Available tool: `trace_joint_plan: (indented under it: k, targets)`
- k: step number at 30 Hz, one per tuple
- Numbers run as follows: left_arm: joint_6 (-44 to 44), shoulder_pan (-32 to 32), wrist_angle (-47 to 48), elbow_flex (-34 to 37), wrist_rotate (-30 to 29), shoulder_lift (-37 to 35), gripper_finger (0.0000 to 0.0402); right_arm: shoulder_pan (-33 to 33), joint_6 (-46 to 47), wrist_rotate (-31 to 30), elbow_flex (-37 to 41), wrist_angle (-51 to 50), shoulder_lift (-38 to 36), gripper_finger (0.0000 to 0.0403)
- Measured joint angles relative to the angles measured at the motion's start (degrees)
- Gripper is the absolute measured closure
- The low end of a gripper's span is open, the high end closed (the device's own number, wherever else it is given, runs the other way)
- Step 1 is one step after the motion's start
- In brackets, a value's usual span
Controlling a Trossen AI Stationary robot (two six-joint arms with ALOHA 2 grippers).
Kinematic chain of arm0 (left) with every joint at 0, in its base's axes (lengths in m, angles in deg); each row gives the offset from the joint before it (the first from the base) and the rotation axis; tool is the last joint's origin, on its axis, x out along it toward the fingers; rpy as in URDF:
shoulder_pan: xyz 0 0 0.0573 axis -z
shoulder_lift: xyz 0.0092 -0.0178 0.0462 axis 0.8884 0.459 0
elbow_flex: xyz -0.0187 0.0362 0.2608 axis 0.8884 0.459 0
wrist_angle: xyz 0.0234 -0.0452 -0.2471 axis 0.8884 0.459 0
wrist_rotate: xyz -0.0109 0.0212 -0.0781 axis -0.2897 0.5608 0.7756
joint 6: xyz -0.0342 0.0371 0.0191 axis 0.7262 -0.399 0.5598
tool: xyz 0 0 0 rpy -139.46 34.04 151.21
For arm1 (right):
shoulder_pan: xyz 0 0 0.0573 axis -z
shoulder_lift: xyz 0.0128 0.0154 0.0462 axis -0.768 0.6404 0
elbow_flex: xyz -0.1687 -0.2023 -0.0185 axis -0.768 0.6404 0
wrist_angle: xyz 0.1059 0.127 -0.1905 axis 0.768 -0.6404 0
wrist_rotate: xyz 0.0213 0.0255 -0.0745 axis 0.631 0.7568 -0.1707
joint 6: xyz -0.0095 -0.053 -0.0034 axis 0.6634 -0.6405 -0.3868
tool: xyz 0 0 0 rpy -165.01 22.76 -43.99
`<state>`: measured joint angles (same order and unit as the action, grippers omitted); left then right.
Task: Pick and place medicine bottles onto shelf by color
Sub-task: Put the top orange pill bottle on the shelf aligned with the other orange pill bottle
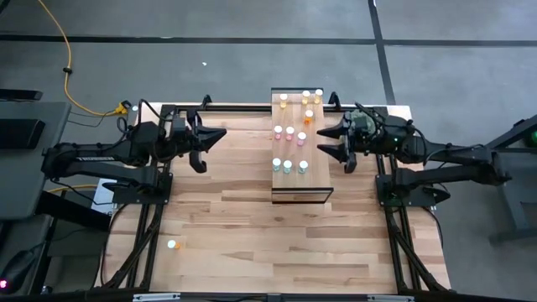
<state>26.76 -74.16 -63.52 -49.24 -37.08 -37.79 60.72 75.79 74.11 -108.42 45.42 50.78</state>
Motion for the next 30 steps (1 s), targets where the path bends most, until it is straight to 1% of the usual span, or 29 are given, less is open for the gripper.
trace_joint_plan:
  k: [5,17,18,30]
  targets:
    - [0.01,0.00,0.49,0.00,0.02,-0.31,0.0401,-1.28,0.05,-0.76,0.00,0.00,0.00,0.0223]
    - [0.02,0.00,0.47,0.00,0.02,-0.29,0.0401,-2.47,0.03,-0.70,0.00,0.00,0.00,0.0387]
    - [0.00,0.00,0.47,0.00,0.02,-0.29,0.0401,-2.47,-0.03,-0.70,0.00,0.00,0.00,0.0394]
    - [0.00,0.00,0.47,0.00,0.00,-0.29,0.0401,-2.45,0.00,-0.68,0.00,0.00,0.00,0.0401]
